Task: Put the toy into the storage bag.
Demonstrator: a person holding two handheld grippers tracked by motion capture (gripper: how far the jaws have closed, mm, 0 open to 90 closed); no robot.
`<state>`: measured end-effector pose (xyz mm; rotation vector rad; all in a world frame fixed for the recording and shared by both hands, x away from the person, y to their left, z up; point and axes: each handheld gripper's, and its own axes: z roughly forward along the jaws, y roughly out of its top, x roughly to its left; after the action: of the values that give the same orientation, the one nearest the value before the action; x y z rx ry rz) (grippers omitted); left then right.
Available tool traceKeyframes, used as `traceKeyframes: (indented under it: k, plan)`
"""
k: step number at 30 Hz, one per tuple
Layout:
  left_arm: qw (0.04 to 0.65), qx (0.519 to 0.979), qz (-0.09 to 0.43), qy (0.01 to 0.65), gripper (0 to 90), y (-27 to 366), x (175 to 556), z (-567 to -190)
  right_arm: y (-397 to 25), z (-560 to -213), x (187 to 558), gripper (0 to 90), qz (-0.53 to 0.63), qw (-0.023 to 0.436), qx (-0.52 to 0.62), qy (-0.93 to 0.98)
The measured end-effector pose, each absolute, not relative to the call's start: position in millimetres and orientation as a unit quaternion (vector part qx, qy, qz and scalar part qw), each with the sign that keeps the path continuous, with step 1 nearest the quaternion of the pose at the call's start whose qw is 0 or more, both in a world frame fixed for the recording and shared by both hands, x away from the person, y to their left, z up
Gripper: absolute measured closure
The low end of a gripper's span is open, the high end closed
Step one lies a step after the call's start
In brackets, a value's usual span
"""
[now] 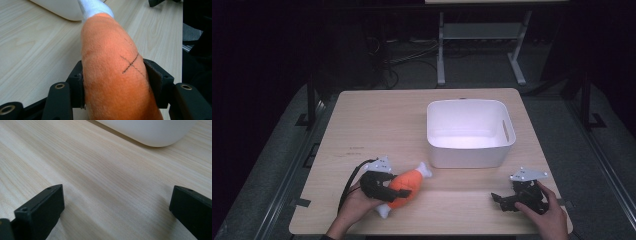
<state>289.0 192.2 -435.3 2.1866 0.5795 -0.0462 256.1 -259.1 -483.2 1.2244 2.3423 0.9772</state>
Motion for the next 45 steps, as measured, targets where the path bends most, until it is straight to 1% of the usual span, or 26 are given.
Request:
traceKeyframes:
  k: [11, 24, 45]
  plan:
    - [0.430, 0.875, -0.007, 0.223, 41.7, 199.6, 291.9, -422.0, -259.1, -483.2, 256.1, 0.0, 0.342, 0.161, 0.429, 0.820]
    - [0.426, 0.880, -0.009, 0.209, 41.7, 198.0, 295.3, -412.8, -259.1, -483.2, 256.1, 0.0, 0.342, 0.161, 0.429, 0.820]
    - [0.430, 0.883, 0.008, 0.187, 41.7, 196.7, 304.0, -380.8, -259.1, -483.2, 256.1, 0.0, 0.342, 0.161, 0.429, 0.820]
